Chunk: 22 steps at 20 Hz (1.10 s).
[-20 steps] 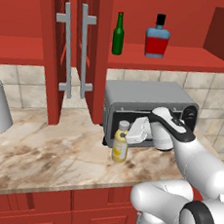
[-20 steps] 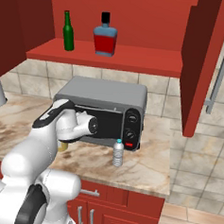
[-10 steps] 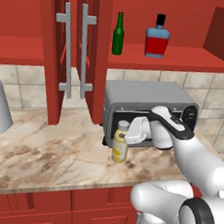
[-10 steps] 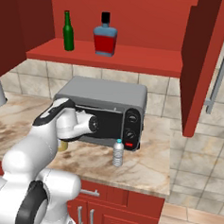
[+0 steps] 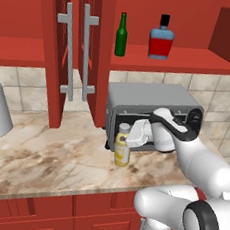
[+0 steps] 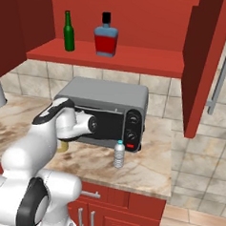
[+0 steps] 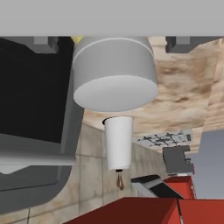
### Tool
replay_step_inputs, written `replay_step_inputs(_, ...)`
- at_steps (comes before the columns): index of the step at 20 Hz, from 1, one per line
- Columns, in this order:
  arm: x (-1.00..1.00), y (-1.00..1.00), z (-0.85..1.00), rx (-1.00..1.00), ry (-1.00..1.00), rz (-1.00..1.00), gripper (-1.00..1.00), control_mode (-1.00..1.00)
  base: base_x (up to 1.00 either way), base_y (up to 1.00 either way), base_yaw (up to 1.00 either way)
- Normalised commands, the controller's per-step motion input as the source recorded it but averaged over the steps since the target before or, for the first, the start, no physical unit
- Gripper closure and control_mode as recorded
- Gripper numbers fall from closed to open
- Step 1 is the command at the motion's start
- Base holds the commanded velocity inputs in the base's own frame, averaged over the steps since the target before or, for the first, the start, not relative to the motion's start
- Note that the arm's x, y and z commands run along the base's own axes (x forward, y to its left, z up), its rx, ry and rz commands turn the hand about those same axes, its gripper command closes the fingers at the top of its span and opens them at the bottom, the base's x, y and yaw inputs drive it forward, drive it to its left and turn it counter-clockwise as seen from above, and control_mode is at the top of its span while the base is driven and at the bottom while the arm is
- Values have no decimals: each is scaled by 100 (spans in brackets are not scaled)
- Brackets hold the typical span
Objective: Sort all alcoholic drinks to one cabinet, and non-alcoholic drinks to the other.
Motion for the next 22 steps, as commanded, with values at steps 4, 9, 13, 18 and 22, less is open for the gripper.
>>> replay_step_inputs(4,10,0,0,0,0,0,100,-100,0,0,0)
replay_step_inputs(9,3,0,0,0,0,0,100,-100,0,0,0)
replay_step_inputs(13,0,1,0,0,0,0,100,-100,0,0,0)
replay_step_inputs(18,-5,0,25,12,0,0,100,-100,0,0,0)
replay_step_inputs(22,-22,-8,54,12,-1,0,100,-100,0,0,0)
